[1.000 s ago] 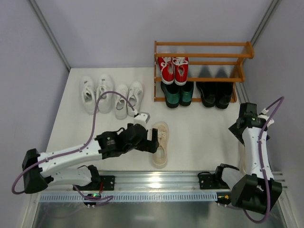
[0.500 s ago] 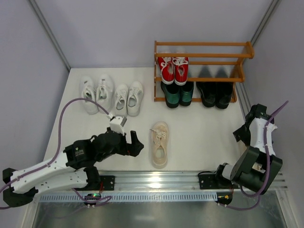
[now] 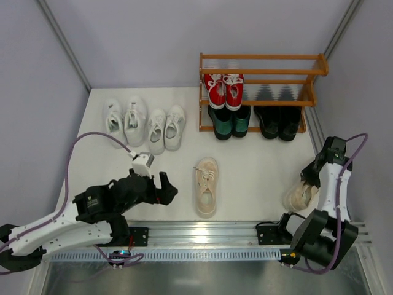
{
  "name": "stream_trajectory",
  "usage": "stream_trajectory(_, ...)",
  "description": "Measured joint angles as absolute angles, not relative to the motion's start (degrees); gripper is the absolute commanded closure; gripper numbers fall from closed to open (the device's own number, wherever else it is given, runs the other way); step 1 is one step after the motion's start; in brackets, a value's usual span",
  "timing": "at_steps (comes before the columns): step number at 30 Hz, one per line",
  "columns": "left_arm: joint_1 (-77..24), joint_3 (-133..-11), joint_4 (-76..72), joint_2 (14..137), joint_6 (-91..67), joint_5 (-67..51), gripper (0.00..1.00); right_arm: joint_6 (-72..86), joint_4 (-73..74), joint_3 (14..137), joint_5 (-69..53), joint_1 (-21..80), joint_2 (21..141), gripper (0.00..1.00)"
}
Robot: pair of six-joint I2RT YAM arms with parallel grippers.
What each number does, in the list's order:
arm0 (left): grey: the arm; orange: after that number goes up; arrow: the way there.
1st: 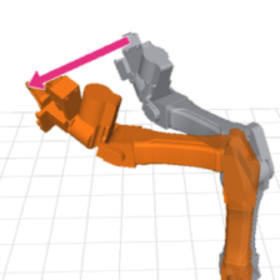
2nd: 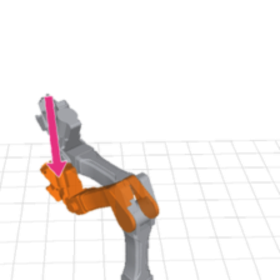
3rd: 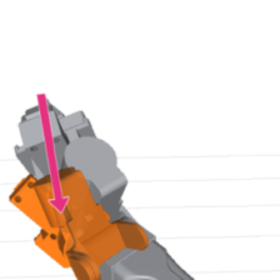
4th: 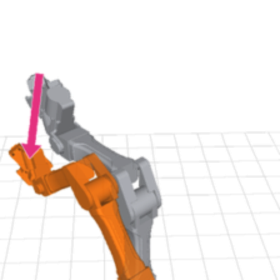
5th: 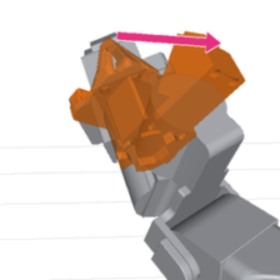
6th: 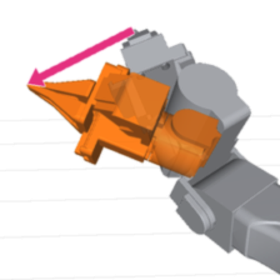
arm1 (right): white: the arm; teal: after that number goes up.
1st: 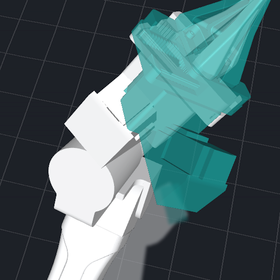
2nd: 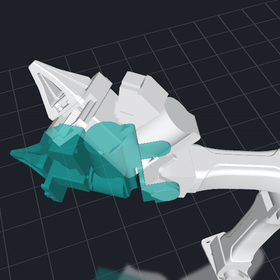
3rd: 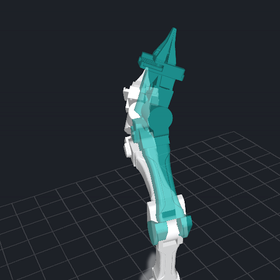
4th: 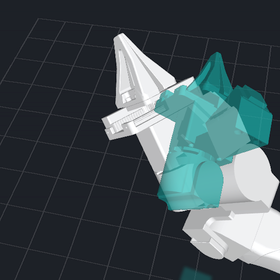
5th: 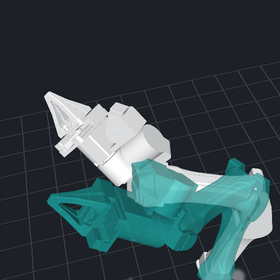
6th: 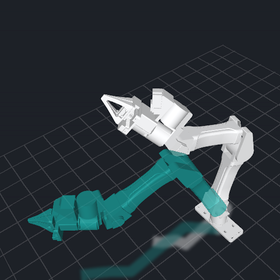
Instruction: Place and organize the shoes onto the shoe shelf
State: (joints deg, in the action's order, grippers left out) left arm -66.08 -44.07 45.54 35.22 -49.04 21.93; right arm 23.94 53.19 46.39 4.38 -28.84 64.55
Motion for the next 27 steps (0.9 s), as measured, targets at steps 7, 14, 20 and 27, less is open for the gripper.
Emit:
stream_trajectory(7, -66.1, -44.1, 50.1, 31.3, -50.7, 25.7, 0.0, 24.2, 51.1, 45.4, -2.7, -14.4, 49.9, 0.96)
stream_trajectory(14, -66.1, -44.1, 54.0, 29.5, -53.3, 28.6, 0.0, 28.5, 47.4, 42.1, -4.0, 2.9, 53.8, 0.96)
stream_trajectory(20, -66.1, -44.1, 56.0, 28.5, -55.5, 30.3, 0.0, 34.7, 44.2, 42.2, -1.1, 17.6, 59.0, 0.96)
stream_trajectory(27, -66.1, -43.4, 54.9, 28.5, -56.6, 30.4, 0.01, 41.1, 39.7, 46.5, 3.7, 29.9, 70.2, 0.96)
